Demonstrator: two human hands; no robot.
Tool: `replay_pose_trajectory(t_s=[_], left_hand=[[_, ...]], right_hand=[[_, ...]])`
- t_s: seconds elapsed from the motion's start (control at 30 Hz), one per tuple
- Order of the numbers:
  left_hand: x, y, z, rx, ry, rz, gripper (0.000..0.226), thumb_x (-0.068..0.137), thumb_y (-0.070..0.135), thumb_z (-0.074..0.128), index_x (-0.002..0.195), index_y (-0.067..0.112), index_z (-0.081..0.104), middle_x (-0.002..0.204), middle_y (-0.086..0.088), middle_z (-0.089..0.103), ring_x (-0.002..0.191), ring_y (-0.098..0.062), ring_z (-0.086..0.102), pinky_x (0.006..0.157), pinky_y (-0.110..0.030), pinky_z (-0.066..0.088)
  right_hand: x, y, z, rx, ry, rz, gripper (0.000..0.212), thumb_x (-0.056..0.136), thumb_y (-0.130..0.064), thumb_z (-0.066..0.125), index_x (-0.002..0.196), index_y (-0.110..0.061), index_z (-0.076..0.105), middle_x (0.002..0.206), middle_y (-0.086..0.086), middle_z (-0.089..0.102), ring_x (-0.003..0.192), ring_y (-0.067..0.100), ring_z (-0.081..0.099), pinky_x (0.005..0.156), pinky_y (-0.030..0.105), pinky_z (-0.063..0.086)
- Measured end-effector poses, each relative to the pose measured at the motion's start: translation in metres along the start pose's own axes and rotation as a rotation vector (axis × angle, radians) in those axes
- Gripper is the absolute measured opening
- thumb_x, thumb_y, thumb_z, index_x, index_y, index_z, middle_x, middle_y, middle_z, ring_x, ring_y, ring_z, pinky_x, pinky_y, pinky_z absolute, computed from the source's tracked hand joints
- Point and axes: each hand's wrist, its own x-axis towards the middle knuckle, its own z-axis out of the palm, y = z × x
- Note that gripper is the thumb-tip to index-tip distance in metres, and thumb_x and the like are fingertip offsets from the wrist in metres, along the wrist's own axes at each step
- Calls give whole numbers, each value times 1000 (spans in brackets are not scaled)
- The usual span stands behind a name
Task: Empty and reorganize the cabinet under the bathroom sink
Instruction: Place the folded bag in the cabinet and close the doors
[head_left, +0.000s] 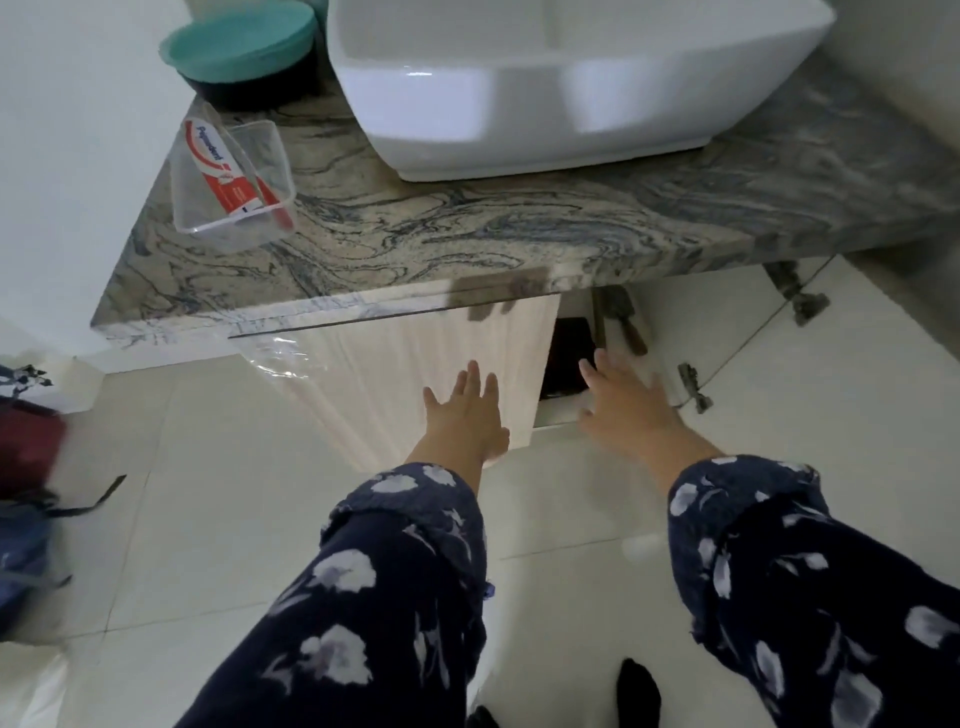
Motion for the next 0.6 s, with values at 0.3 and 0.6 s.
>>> replay_pose_trajectory(t_s=[0.3,0.6], left_hand=[[-2,181,-8,105,14,386,68,101,33,34,153,13,-4,161,-3,-12,148,-19,-8,117,-56,2],[-12,371,-15,129,113,657,65,103,42,23,152,14,-9,159,-1,-20,148,-17,-12,118,-56,0]], right_hand=[[-116,175,15,5,5,418,68,99,-42,32,153,-17,0,161,4,-14,148,24,-15,116,57,4],[-190,293,17,11,109,617,76,98,-43,35,152,-11,-7,160,6,-17,148,22,-14,116,58,11]])
